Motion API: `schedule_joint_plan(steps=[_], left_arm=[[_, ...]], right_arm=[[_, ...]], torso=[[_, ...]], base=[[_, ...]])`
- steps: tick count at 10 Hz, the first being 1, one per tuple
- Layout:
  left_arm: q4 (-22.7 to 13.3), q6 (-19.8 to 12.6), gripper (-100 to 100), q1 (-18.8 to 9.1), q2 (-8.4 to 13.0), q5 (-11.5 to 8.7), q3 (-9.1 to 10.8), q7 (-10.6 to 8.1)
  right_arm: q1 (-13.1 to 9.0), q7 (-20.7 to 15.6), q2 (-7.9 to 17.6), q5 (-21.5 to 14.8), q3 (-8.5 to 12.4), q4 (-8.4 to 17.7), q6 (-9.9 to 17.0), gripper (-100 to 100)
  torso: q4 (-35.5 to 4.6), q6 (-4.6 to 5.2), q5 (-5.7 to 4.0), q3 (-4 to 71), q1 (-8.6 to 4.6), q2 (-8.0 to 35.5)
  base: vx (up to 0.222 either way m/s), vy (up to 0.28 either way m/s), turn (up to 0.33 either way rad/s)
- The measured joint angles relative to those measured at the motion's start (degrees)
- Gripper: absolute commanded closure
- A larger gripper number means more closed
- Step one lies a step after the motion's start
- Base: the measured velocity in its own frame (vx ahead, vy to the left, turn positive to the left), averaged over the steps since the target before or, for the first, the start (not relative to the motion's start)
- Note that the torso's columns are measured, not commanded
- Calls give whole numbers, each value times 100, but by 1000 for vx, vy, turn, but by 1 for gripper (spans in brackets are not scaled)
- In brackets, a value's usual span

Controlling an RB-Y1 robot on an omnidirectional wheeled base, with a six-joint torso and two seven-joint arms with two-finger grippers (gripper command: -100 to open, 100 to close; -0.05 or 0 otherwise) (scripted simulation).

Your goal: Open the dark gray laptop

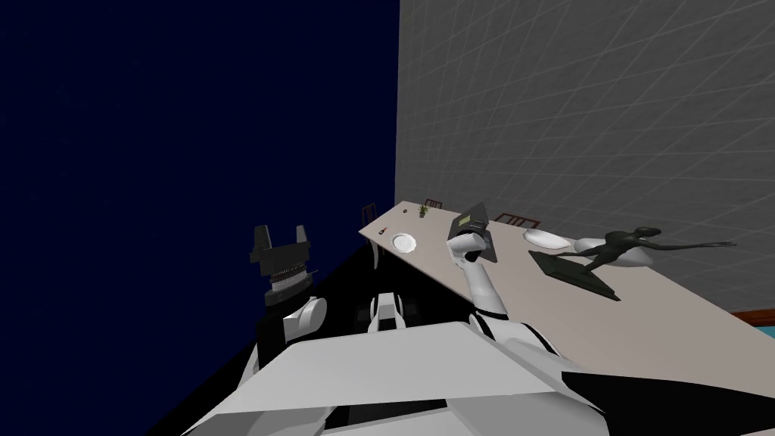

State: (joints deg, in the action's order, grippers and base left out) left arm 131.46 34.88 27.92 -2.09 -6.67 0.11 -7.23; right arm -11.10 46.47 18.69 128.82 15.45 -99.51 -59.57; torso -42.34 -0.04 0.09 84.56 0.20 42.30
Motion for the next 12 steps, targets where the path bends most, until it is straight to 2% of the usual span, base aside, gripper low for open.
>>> schedule_joint_plan(steps=[1,3,4,6,9,10,11,12], left_arm=[[0,0,0,1,-1,0,-1,0],[1,0,0,0,-1,0,-1,0],[1,0,0,0,-1,0,-1,0],[0,0,0,0,0,0,0,0],[0,0,0,0,0,0,0,0],[0,0,0,0,0,0,0,0],[0,0,0,-2,-1,0,-2,0],[0,0,0,-1,-1,0,-2,0]], right_arm=[[142,-137,160,-146,-148,140,124,100],[220,-466,502,-451,-378,410,411,100],[192,-473,579,-645,-411,531,573,100],[205,-469,606,-997,-421,536,760,100],[243,-464,617,-1499,-402,522,785,100],[247,-489,628,-1636,-390,501,785,100],[340,-481,795,-1812,-529,667,895,100],[407,-452,967,-1989,-707,861,1060,100]], torso=[[3,0,8,7,28,-12],[-4,-4,11,2,8,1],[-3,4,-5,-8,-26,15],[-5,14,-12,-14,-37,23],[-1,3,1,-2,-7,5],[0,2,2,0,-4,2],[10,-26,0,7,17,-11],[7,-6,8,9,18,-10]], base=[[69,115,-34],[34,55,14],[6,1,9],[-4,-10,-3],[-4,-4,-5],[-13,65,282],[-27,97,218],[-9,61,24]])
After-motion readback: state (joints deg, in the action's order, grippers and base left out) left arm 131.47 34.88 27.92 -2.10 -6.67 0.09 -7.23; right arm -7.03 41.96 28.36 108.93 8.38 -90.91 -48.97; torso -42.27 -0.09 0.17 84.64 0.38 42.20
